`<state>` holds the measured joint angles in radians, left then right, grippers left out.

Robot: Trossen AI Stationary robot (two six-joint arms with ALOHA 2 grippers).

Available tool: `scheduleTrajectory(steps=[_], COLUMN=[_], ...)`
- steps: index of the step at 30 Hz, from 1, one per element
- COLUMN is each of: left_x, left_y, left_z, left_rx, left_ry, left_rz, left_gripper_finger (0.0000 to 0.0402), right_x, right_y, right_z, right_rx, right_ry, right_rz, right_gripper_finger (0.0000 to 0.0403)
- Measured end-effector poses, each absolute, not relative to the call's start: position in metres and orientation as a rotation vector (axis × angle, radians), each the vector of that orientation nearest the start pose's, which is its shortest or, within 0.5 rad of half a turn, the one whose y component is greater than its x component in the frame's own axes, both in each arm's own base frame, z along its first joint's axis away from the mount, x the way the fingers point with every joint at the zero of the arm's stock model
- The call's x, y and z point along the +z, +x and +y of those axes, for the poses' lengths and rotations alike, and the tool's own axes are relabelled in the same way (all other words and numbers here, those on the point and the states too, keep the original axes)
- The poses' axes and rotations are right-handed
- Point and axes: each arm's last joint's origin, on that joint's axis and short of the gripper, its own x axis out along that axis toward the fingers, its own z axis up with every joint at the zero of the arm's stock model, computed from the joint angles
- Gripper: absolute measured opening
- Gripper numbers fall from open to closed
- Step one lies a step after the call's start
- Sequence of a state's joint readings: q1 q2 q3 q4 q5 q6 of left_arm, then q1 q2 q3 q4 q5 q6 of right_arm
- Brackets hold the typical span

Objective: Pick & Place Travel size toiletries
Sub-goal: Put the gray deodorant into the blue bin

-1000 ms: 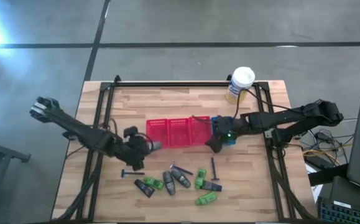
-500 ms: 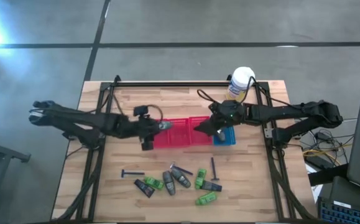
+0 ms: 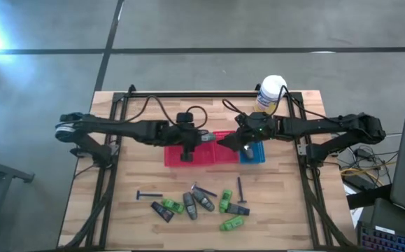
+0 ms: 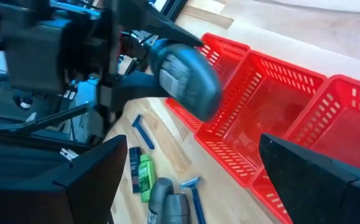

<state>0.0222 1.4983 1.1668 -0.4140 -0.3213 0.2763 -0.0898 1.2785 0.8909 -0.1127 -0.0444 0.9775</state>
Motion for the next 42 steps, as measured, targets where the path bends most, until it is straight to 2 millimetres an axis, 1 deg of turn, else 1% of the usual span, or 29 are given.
scheduleTrajectory(steps=[2,6,10,16,20,22,31,42], left_x=[0.278,0.286,0.293,0.294,0.295,0.297,0.290,0.290], left_y=[0.328,0.337,0.339,0.341,0.346,0.350,0.356,0.356], left_z=[0.017,0.017,0.017,0.017,0.016,0.016,0.017,0.017], left_rx=[0.221,0.224,0.225,0.208,0.193,0.198,0.185,0.187], left_ry=[0.384,0.378,0.374,0.380,0.371,0.366,0.353,0.352], left_rz=[0.784,0.720,0.661,0.648,0.595,0.549,0.568,0.564], left_gripper_finger=[0.0208,0.0208,0.0208,0.0208,0.0208,0.0208,0.0208,0.0208], right_x=[0.273,0.273,0.273,0.275,0.277,0.277,0.276,0.276], right_y=[0.277,0.277,0.277,0.278,0.279,0.279,0.279,0.279], right_z=[-0.024,-0.024,-0.024,-0.025,-0.025,-0.025,-0.025,-0.025], right_rx=[-0.291,-0.309,-0.315,-0.319,-0.307,-0.309,-0.317,-0.321], right_ry=[0.993,0.998,0.998,0.992,0.997,1.000,1.020,1.037], right_rz=[0.436,0.428,0.425,0.395,0.370,0.372,0.374,0.373], right_gripper_finger=[0.0353,0.0347,0.0345,0.0359,0.0357,0.0351,0.0316,0.0246])
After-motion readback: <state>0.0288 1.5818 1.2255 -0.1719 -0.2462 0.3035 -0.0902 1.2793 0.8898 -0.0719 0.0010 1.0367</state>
